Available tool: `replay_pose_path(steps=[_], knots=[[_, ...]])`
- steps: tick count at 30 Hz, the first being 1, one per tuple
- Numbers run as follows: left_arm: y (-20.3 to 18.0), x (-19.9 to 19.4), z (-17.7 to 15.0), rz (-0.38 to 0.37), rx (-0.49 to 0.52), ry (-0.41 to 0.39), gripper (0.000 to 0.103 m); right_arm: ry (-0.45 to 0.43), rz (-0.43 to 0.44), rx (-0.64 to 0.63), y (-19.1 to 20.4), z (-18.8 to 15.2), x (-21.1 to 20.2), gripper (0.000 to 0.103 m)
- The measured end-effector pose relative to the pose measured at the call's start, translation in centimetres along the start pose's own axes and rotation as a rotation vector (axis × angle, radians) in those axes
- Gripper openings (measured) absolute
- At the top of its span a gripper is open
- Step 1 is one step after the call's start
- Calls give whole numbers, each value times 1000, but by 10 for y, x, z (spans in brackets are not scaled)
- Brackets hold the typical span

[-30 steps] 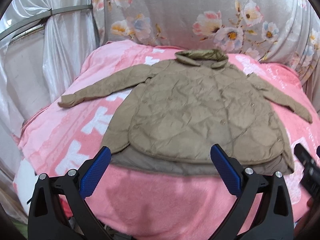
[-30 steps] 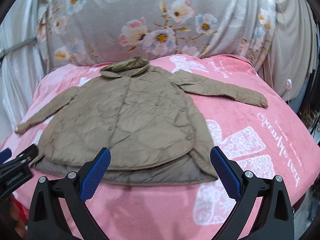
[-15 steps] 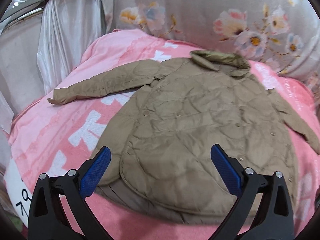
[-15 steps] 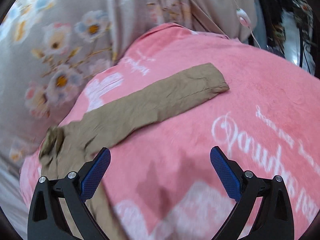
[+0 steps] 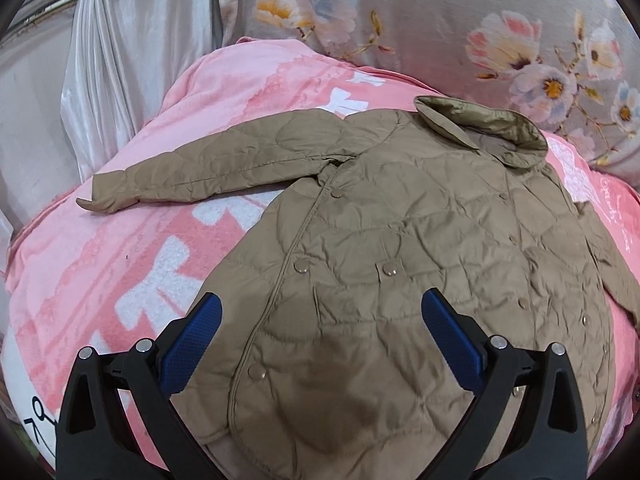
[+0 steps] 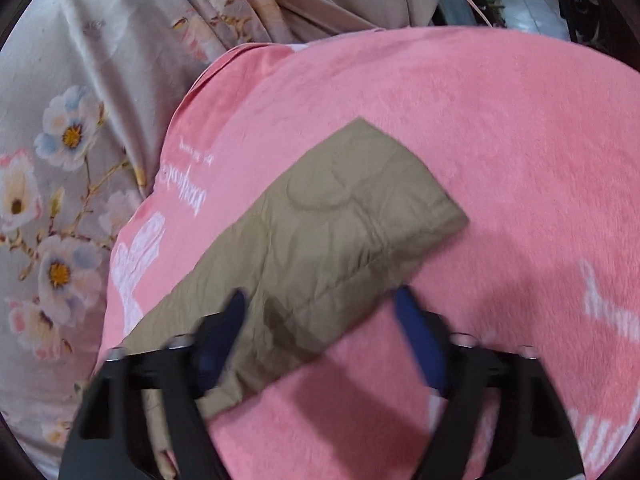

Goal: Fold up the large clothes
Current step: 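Grasp the khaki sleeve cuff with the right tool, then fold the held sleeve across the jacket front and release with the right tool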

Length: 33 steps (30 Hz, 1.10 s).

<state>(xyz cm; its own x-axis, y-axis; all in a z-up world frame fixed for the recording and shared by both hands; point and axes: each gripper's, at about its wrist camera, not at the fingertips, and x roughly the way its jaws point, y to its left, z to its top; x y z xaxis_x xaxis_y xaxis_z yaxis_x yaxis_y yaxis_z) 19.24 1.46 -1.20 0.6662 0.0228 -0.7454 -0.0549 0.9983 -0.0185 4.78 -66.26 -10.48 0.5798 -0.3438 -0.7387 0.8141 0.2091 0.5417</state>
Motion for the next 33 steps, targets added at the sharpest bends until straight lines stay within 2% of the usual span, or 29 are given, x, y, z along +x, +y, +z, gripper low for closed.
replay_pose_path(steps=[2,3,6,9,11,14,18,23,26,31,33], knots=[[2,5,2,4,-6,1,98,-4,43,29,9,6,-3,13],[4,6,3,6,-7,2,98,-19,65,30,16,8,-9,10],[7,11,6,13,-14,5,98,-96,162,-81,72,7,-45,9],[10,16,9,13,-28,9,98,-119,293,-248,144,-14,-83,9],[12,17,10,15,-34,7,98,-111,372,-380,193,-41,-106,9],[15,19,13,14,-46,5,98,-61,492,-614,266,-106,-133,9],[24,21,16,18,-63,5,98,61,602,-825,322,-195,-135,9],[36,25,16,23,-85,13,98,205,618,-1022,351,-302,-104,9],[42,30,16,29,-89,18,98,268,574,-1107,352,-350,-77,9],[49,38,16,22,-101,31,98,372,528,-1171,340,-405,-48,9],[48,41,16,14,-103,35,98,375,507,-1199,334,-423,-46,11]])
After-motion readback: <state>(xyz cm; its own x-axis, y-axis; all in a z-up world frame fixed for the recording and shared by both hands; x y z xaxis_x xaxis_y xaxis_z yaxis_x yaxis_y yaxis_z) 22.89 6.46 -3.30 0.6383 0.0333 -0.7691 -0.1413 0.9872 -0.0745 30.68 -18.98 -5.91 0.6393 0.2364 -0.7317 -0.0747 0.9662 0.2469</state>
